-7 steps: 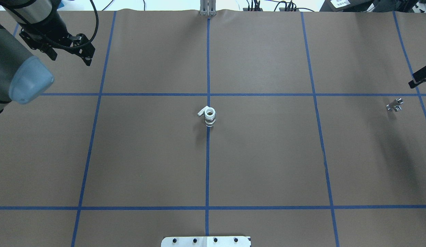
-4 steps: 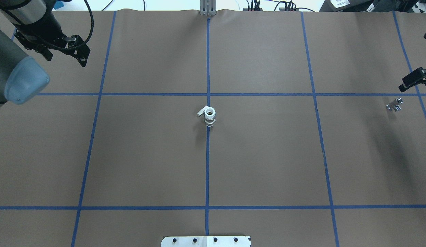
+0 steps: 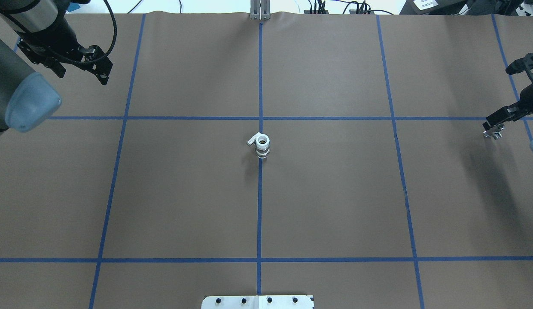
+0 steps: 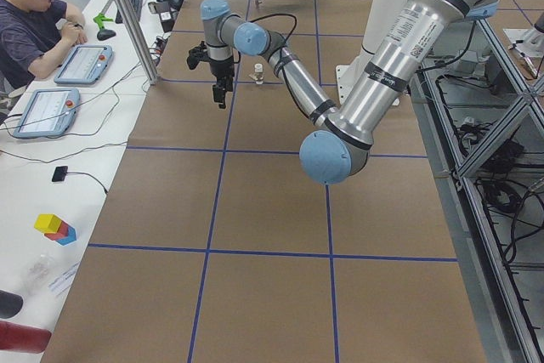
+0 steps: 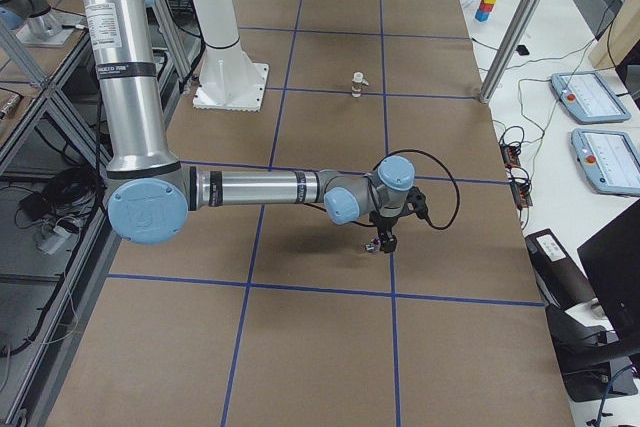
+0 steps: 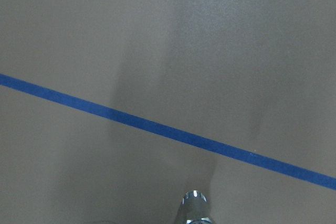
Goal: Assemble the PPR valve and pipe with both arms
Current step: 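Open the left gripper and withdraw it while the right gripper lowers onto the elbow fitting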
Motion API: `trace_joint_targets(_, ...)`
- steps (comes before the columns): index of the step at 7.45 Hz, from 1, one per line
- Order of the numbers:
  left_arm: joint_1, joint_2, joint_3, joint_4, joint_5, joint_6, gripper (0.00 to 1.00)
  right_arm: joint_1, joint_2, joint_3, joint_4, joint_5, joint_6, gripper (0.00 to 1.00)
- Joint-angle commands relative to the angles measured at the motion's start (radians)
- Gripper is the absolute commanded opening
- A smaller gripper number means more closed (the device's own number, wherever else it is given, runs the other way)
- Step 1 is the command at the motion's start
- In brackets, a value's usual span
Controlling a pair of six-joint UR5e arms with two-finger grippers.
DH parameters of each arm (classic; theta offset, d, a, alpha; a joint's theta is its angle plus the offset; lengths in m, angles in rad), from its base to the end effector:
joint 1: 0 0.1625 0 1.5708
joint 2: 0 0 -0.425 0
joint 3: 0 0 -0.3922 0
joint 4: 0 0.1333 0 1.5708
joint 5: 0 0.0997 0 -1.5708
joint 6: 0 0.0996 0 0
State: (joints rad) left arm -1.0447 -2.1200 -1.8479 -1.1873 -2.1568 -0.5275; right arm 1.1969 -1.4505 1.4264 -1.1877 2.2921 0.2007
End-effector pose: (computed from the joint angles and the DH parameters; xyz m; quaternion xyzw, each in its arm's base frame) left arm 0.2403 -0.5696 0.2688 0.0401 0.3493 0.0628 0.9341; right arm -0.1427 -0.5485 0.6289 0.0618 -0.3803 -0.1424 0.9117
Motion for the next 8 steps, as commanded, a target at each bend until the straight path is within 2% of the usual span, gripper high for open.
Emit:
trace_joint_targets(1,0.0,0.0,-0.001,0.0,0.0,0.0,1.0,-0.01,-0.007,-0.003,0.0,-0.005,-0.007,1.0)
trace_joint_targets(4,0.005,0.0,-0.001,0.0,0.0,-0.002,1.0,-0.01,-0.018,-0.004,0.002,-0.006,-0.011,0.99)
trace_joint_targets(7,0.006,0.0,-0.001,0.0,0.0,-0.002,1.0,-0.014,-0.004,-0.044,0.003,-0.006,-0.012,0.99)
trace_joint_targets(8,0.006,-0.001,-0.001,-0.002,0.0,-0.002,1.0,-0.016,-0.002,-0.044,0.002,-0.005,-0.011,0.95)
